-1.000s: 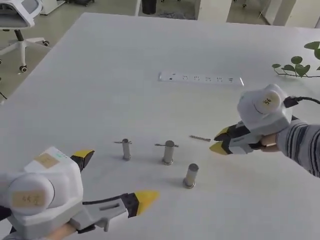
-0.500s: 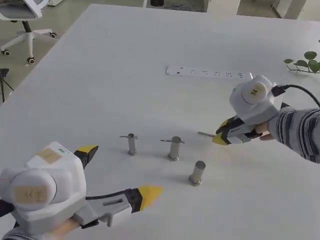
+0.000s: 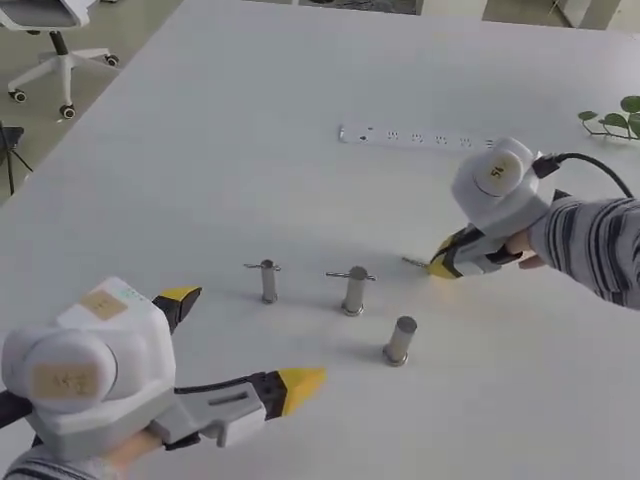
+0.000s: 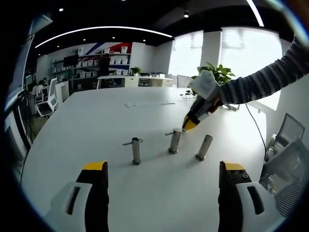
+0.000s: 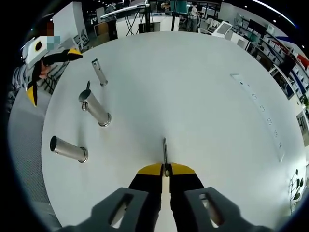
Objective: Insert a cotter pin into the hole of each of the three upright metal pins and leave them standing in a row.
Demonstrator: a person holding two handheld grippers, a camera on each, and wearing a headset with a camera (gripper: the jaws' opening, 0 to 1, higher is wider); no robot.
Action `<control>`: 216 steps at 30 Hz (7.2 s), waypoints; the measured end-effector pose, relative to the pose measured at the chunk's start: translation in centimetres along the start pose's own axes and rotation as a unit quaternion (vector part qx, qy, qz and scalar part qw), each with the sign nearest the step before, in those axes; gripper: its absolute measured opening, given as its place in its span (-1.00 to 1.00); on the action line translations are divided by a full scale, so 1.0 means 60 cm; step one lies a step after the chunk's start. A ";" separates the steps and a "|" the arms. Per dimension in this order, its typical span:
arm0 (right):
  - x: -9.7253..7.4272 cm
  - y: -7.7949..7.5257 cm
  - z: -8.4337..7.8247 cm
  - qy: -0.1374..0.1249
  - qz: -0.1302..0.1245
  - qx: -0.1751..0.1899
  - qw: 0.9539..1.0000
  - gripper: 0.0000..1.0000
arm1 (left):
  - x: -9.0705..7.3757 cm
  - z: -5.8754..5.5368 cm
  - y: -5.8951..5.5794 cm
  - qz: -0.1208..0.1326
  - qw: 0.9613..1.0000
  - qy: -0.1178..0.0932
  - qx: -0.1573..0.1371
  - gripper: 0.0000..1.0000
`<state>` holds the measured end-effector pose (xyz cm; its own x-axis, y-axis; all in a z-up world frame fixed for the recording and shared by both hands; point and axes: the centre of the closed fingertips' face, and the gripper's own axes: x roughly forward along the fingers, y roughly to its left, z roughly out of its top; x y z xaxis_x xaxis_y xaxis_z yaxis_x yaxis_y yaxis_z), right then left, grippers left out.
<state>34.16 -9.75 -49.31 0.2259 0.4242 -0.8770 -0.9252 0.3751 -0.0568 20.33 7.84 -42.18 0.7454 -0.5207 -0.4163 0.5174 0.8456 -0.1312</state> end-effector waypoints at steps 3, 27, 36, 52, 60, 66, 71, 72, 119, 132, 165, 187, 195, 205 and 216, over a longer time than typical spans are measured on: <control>-0.001 0.004 0.000 0.004 -0.001 -0.012 1.000 -1.00 | -0.001 0.000 0.001 0.001 1.000 0.001 0.000 0.87; -0.052 0.031 0.076 -0.097 -0.023 -0.111 0.989 -1.00 | 0.009 0.026 -0.016 -0.022 0.999 0.006 0.027 0.50; -0.089 0.082 0.118 -0.141 -0.023 -0.188 0.972 -1.00 | 0.022 0.066 -0.030 -0.057 0.998 -0.017 -0.025 0.19; -0.115 0.181 0.145 -0.143 -0.034 -0.351 0.925 -1.00 | 0.042 0.104 -0.060 -0.114 0.988 -0.011 -0.104 -0.36; -0.122 0.213 0.156 -0.150 -0.026 -0.377 0.914 -1.00 | 0.043 0.099 -0.078 -0.132 0.982 0.001 -0.138 -0.56; -0.127 0.226 0.167 -0.158 -0.023 -0.384 0.909 -1.00 | 0.044 0.106 -0.090 -0.146 0.978 -0.004 -0.149 -0.74; -0.131 0.232 0.172 -0.162 -0.022 -0.386 0.908 -1.00 | 0.046 0.109 -0.093 -0.147 0.977 -0.007 -0.151 -0.81; -0.131 0.232 0.172 -0.163 -0.022 -0.387 0.908 -1.00 | 0.046 0.108 -0.093 -0.147 0.977 -0.007 -0.151 -0.83; -0.157 0.254 0.162 -0.253 0.163 -0.031 0.953 -0.84 | 0.014 0.102 -0.100 -0.188 0.980 -0.021 0.059 -1.00; -0.159 0.285 0.155 -0.253 0.214 -0.019 0.943 -0.87 | -0.003 0.107 -0.131 -0.240 0.968 -0.029 0.069 -1.00; -0.154 0.293 0.111 -0.194 0.170 -0.159 0.953 -1.00 | 0.004 0.085 -0.144 -0.244 0.968 -0.016 0.061 -0.75; -0.146 0.212 0.016 -0.111 0.075 -0.181 0.974 -1.00 | 0.068 0.016 -0.151 -0.139 0.984 0.013 0.107 -0.39; -0.137 0.191 -0.015 -0.088 0.058 -0.168 0.980 -1.00 | 0.104 0.006 -0.149 -0.113 0.987 0.023 0.110 -0.39; -0.121 0.176 -0.043 -0.063 0.051 -0.162 0.983 -1.00 | 0.150 -0.012 -0.155 -0.092 0.986 0.050 0.129 -0.46; -0.109 0.172 -0.046 -0.058 0.053 -0.162 0.984 -1.00 | 0.189 -0.026 -0.162 -0.081 0.989 0.065 0.106 -0.60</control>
<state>22.30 -10.92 -45.47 0.1397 0.5446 -0.8270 -0.9897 0.0494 -0.1346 23.08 -6.09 -47.02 0.5920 -0.6162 -0.5195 0.7128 0.7011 -0.0194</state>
